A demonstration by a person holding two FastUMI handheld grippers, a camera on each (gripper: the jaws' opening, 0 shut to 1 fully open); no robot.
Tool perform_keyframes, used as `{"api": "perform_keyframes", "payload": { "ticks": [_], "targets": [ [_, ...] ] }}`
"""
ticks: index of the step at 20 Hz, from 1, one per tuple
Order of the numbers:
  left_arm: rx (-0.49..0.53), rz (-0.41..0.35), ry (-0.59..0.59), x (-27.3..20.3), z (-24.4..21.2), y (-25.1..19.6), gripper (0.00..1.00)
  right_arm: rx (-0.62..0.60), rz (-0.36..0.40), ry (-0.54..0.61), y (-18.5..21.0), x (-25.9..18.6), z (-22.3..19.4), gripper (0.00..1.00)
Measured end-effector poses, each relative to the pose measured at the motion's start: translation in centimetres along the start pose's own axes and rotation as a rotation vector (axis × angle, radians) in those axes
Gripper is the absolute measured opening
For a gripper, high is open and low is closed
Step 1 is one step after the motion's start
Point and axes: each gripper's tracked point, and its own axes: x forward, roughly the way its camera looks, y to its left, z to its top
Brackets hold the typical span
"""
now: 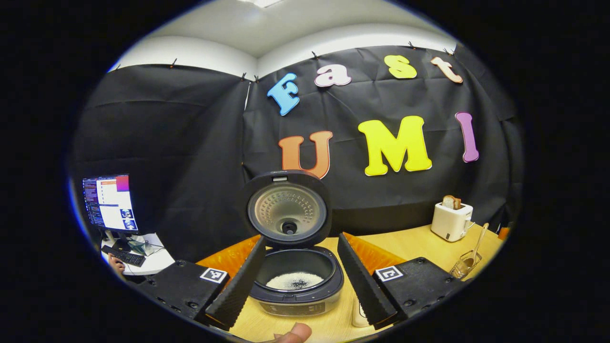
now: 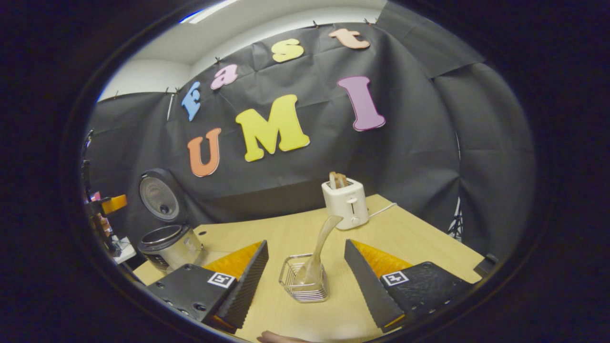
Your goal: Close the left gripper, press the button to open the rice cooker; take a wooden spoon from the chopstick holder with the right hand, scoop a spoonful of rice and pour it into the rice cooker, then put the wooden spoon back into the chopstick holder.
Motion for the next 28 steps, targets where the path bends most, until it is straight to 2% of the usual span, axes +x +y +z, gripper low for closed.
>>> {"api": "perform_keyframes", "payload": {
  "ticks": [1, 2, 8, 11, 12, 13, 15, 16, 17, 22, 23, 24, 25, 27, 28],
  "targets": [
    [-0.004, -0.007, -0.013, -1.0, -0.1, -0.4, 0.97, 0.004, 0.0, 0.013, -0.4, 0.9, -0.4, 0.91],
    [-0.008, -0.02, -0.022, -1.8, -0.2, -1.0, 0.96, 0.008, -0.002, 0.023, -0.9, 1.8, -0.6, 0.96],
    [-0.013, -0.091, -0.02, -5.0, -2.5, -3.8, 0.97, 0.06, -0.024, 0.146, -3.8, 7.3, -3.0, 0.96],
    [-0.02, -0.109, -0.018, -5.2, -3.4, -4.1, 0.97, 0.045, 0.008, 0.192, -3.7, 9.8, -3.7, 0.92],
    [-0.024, -0.112, -0.01, -5.1, -3.8, -4.1, 0.96, 0.032, 0.017, 0.214, -3.5, 10.7, -4.3, 0.91],
    [-0.03, -0.112, 0.0, -5.0, -4.3, -3.7, 0.97, 0.03, 0.019, 0.239, -3.5, 11.5, -4.7, 0.96],
    [-0.035, -0.113, 0.012, -4.7, -4.8, -3.0, 0.97, 0.054, 0.0, 0.232, -3.7, 12.7, -4.3, 0.96],
    [-0.035, -0.103, 0.017, -4.7, -5.0, -2.5, 0.97, 0.057, 0.008, 0.236, -3.4, 12.9, -4.3, 0.92],
    [-0.035, -0.093, 0.016, -4.5, -5.0, -2.0, 0.97, 0.05, 0.004, 0.252, -3.3, 13.2, -4.6, 0.96],
    [-0.044, -0.086, 0.036, -4.1, -5.6, -1.1, 0.97, 0.009, -0.012, 0.268, -2.3, 15.3, -4.3, 0.93],
    [-0.042, -0.08, 0.034, -4.0, -5.5, -0.9, 0.97, 0.016, -0.006, 0.28, -2.0, 15.6, -4.4, 0.86],
    [-0.04, -0.078, 0.031, -4.1, -5.4, -0.8, 0.97, 0.028, -0.016, 0.286, -1.9, 15.8, -4.4, 0.87],
    [-0.039, -0.079, 0.025, -4.2, -5.2, -0.7, 0.97, 0.039, -0.028, 0.29, -1.8, 16.0, -4.3, 0.57],
    [-0.044, -0.081, 0.013, -4.4, -4.8, -0.5, 0.97, 0.024, -0.077, 0.296, -2.4, 16.0, -4.2, 0.36],
    [-0.046, -0.081, 0.013, -4.5, -4.9, -0.4, 0.97, 0.035, -0.077, 0.304, -2.4, 16.2, -4.5, 0.22]
  ]
}}
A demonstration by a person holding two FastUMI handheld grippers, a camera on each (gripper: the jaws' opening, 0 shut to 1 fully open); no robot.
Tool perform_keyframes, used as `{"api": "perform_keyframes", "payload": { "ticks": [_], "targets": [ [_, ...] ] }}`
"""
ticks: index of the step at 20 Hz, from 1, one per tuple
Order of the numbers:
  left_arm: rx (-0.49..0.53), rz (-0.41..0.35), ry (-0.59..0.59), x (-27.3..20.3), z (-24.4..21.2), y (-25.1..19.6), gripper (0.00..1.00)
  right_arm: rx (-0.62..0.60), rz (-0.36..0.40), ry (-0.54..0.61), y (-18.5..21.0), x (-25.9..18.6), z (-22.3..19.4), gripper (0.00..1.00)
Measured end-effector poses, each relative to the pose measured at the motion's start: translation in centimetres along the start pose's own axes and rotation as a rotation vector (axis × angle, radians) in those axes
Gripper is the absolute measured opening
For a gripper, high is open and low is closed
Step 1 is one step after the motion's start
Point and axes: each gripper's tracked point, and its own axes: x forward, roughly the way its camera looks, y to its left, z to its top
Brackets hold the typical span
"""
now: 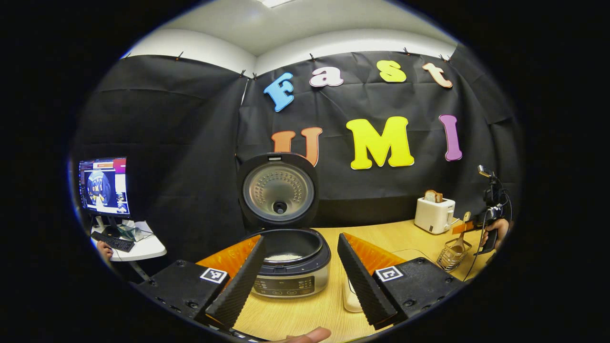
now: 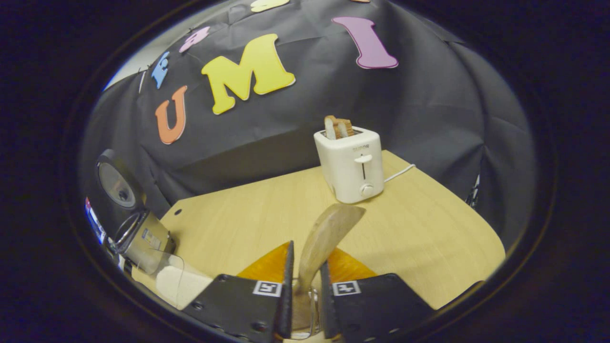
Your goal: Close the left gripper, press the button to open the rice cooker; take a wooden spoon from the chopstick holder with the right hand, scoop a spoonful of rice and pour it into the rice cooker, then put the wooden spoon back into the chopstick holder.
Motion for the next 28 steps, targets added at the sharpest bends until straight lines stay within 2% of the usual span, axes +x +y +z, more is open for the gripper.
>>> {"api": "perform_keyframes", "payload": {
  "ticks": [1, 3, 5, 6, 13, 18, 21, 25, 28],
  "targets": [
    [-0.002, 0.0, 0.001, 0.0, 0.0, 0.1, 0.97, 0.013, 0.023, 0.004, 0.6, -0.5, -0.1, 0.17],
    [-0.002, 0.001, 0.004, -0.1, 0.0, 0.3, 0.97, 0.006, 0.011, 0.003, 0.8, -1.5, 0.1, 0.11],
    [-0.002, 0.004, 0.0, -0.3, 0.1, 0.5, 0.97, -0.026, -0.001, -0.012, 1.6, -2.8, 0.5, 0.1],
    [0.0, 0.002, -0.001, -0.4, 0.2, 0.5, 0.97, -0.042, -0.01, -0.034, 1.9, -3.6, 1.0, 0.01],
    [-0.001, 0.001, -0.009, -0.7, 0.4, 1.2, 0.97, -0.196, -0.057, -0.25, 7.0, -11.4, 6.6, 0.01],
    [-0.011, 0.021, -0.013, -0.8, 0.6, 2.5, 0.97, -0.259, 0.067, -0.274, 15.8, -15.0, 6.5, 0.01],
    [-0.012, 0.03, -0.014, -1.0, 0.5, 3.4, 0.97, -0.297, 0.136, -0.291, 21.2, -15.3, 5.2, 0.01],
    [0.017, 0.068, -0.005, -0.6, 0.1, 4.6, 0.97, -0.251, 0.234, -0.256, 25.7, -12.3, 1.9, 0.0],
    [0.034, 0.107, 0.009, -0.3, -0.4, 5.7, 0.96, -0.295, 0.165, -0.261, 25.4, -9.6, 0.0, 0.01]
  ]
}}
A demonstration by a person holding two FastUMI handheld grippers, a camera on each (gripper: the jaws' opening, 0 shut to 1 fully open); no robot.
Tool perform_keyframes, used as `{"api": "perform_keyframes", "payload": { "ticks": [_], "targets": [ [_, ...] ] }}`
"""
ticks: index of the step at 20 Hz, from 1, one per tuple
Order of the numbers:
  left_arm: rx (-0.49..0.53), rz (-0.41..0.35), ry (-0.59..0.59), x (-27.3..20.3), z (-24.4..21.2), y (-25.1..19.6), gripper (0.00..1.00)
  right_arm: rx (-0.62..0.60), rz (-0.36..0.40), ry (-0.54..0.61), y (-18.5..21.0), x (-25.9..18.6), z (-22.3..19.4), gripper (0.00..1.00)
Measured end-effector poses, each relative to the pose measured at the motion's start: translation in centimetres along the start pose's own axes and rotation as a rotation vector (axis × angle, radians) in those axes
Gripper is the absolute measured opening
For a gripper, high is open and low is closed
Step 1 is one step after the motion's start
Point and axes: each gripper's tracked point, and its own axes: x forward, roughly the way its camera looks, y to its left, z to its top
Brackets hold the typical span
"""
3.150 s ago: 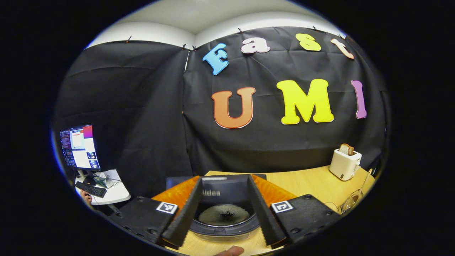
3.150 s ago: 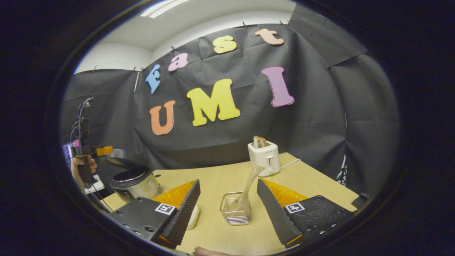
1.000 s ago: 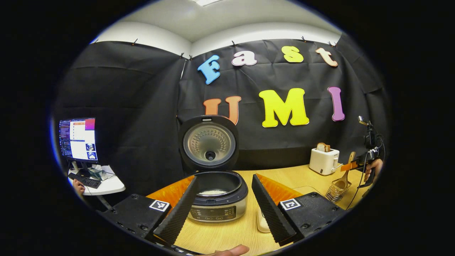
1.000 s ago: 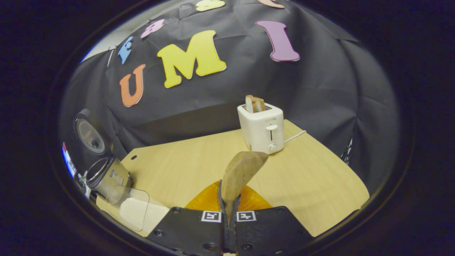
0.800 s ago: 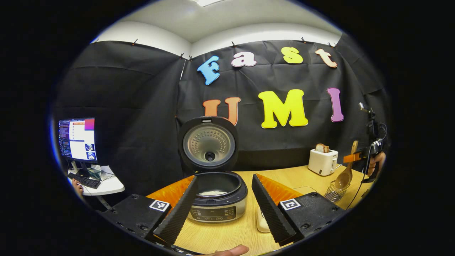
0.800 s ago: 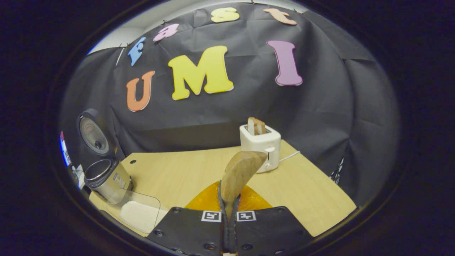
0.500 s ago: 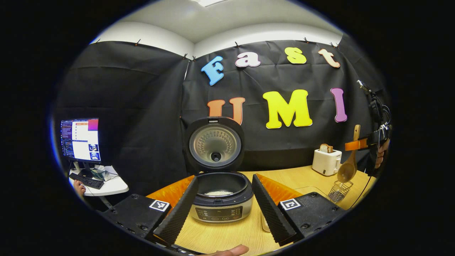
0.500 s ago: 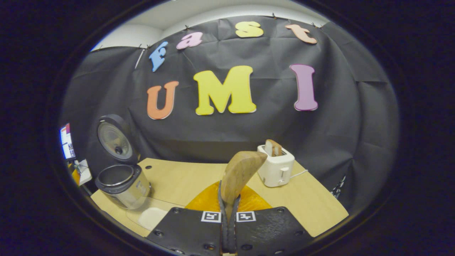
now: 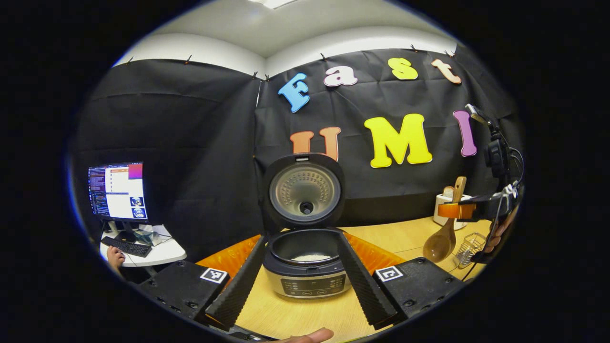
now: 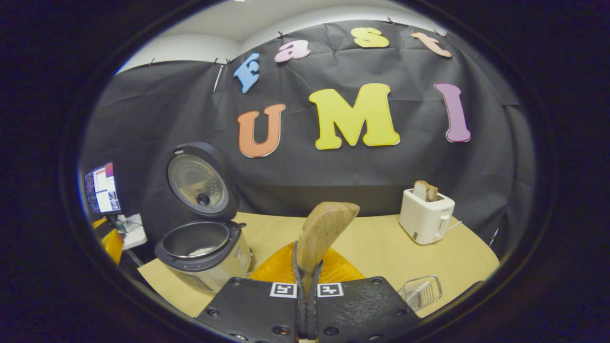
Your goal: Close the left gripper, press the button to open the rice cooker; take a wooden spoon from the chopstick holder with the right hand, scoop a spoonful of rice and pour it into the rice cooker, then put the wooden spoon back into the chopstick holder.
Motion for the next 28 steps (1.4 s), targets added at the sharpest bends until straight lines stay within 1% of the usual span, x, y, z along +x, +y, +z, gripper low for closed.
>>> {"api": "perform_keyframes", "payload": {
  "ticks": [4, 6, 7, 9, 10, 11, 13, 14, 15, 17, 18, 21, 25, 28],
  "targets": [
    [-0.037, -0.015, 0.0, 0.1, 0.1, 0.0, 0.96, -0.04, -0.053, 0.036, -0.3, 1.5, -3.8, 0.02],
    [-0.046, -0.024, -0.002, 0.0, 0.3, -0.1, 0.96, -0.062, -0.09, 0.052, -1.3, 2.3, -5.4, 0.01],
    [-0.048, -0.027, -0.003, 0.1, 0.3, -0.2, 0.97, -0.083, -0.113, 0.059, -1.7, 2.7, -6.1, 0.01],
    [-0.044, -0.032, -0.002, 0.0, 0.3, -0.2, 0.97, -0.104, -0.124, 0.065, -1.6, 3.1, -7.0, 0.01],
    [-0.043, -0.03, -0.001, 0.0, 0.3, -0.1, 0.96, -0.116, -0.138, 0.045, -1.6, 3.1, -6.8, 0.02],
    [-0.043, -0.025, 0.0, -0.1, 0.2, 0.1, 0.96, -0.131, -0.152, 0.044, -1.4, 3.1, -7.0, 0.01],
    [-0.045, -0.022, 0.002, 0.0, 0.2, 0.3, 0.97, -0.155, -0.184, 0.034, -0.1, 2.9, -7.3, 0.01],
    [-0.047, -0.024, 0.003, 0.0, 0.1, 0.2, 0.96, -0.164, -0.19, 0.039, 0.8, 2.8, -7.6, 0.01],
    [-0.049, -0.027, 0.005, 0.1, 0.1, 0.2, 0.96, -0.166, -0.177, 0.051, 2.0, 3.0, -7.9, 0.01],
    [-0.057, -0.032, 0.011, 0.1, -0.2, 0.3, 0.96, -0.138, -0.115, 0.079, 4.8, 3.3, -8.7, 0.01],
    [-0.063, -0.037, 0.013, 0.1, -0.2, 0.2, 0.97, -0.126, -0.096, 0.089, 5.7, 3.1, -9.0, 0.01],
    [-0.079, -0.05, 0.017, 0.1, -0.2, 0.3, 0.97, -0.079, -0.076, 0.119, 7.1, 2.8, -9.2, 0.01],
    [-0.119, -0.057, 0.026, 0.4, -0.6, 0.6, 0.97, 0.084, -0.081, 0.147, 6.0, 2.4, -9.5, 0.01],
    [-0.133, -0.059, 0.036, 0.5, -0.8, 0.8, 0.97, 0.292, -0.109, 0.16, 3.1, 1.6, -10.0, 0.01]
  ]
}}
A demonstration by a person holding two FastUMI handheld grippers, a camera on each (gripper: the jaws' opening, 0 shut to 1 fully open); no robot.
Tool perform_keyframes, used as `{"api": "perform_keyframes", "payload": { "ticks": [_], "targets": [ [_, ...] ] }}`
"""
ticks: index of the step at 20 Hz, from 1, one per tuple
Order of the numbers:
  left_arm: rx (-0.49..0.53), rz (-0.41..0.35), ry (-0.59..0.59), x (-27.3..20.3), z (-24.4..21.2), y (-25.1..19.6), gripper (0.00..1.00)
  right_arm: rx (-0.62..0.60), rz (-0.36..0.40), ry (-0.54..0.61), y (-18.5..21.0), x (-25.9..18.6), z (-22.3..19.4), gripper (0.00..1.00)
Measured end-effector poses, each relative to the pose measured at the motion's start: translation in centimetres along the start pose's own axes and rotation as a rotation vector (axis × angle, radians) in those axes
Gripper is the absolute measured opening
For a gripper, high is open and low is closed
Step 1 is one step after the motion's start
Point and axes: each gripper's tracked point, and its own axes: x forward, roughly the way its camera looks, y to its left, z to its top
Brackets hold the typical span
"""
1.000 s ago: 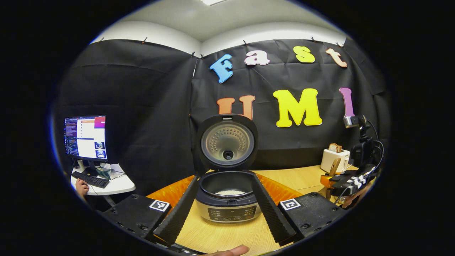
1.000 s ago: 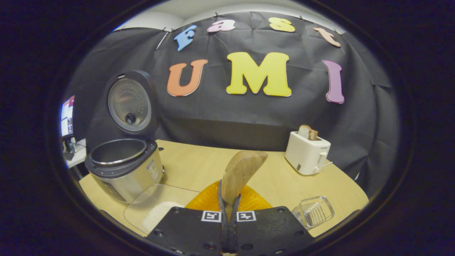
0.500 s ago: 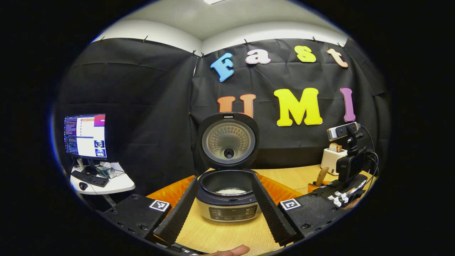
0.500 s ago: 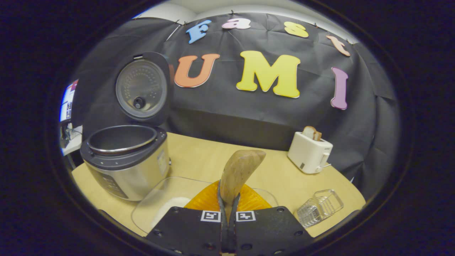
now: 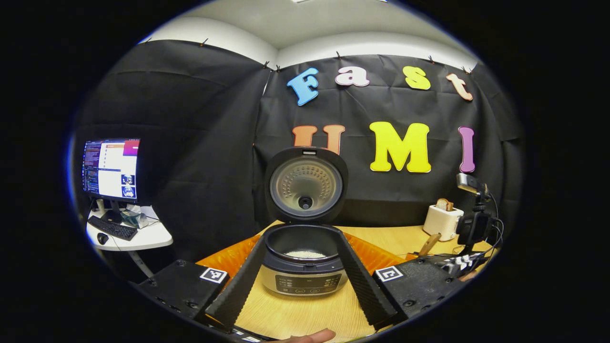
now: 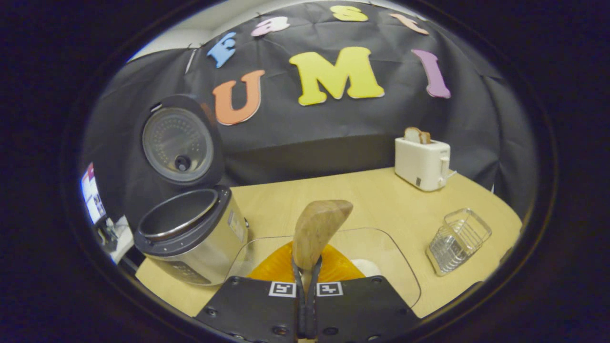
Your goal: Close the left gripper, press the button to open the rice cooker; take a wooden spoon from the chopstick holder with the right hand, scoop a spoonful of rice and pour it into the rice cooker, then put the wooden spoon back into the chopstick holder.
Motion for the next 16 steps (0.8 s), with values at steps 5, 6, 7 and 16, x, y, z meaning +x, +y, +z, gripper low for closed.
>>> {"api": "perform_keyframes", "payload": {
  "ticks": [5, 6, 7, 16],
  "targets": [
    [0.035, -0.006, 0.034, 0.5, -1.1, -0.7, 0.97, 0.266, 0.027, 0.023, -2.6, 0.0, -0.3, 0.01],
    [0.036, -0.01, 0.038, 0.5, -1.3, -0.9, 0.97, 0.303, 0.041, 0.025, -2.7, 0.1, -0.4, 0.01],
    [0.038, -0.018, 0.04, 0.5, -1.3, -1.3, 0.97, 0.344, 0.059, 0.026, -2.8, 0.1, -0.6, 0.01],
    [0.026, -0.043, 0.041, 0.6, -1.4, -1.6, 0.97, 0.529, 0.177, 0.093, -3.1, 1.9, -0.3, 0.01]
  ]
}}
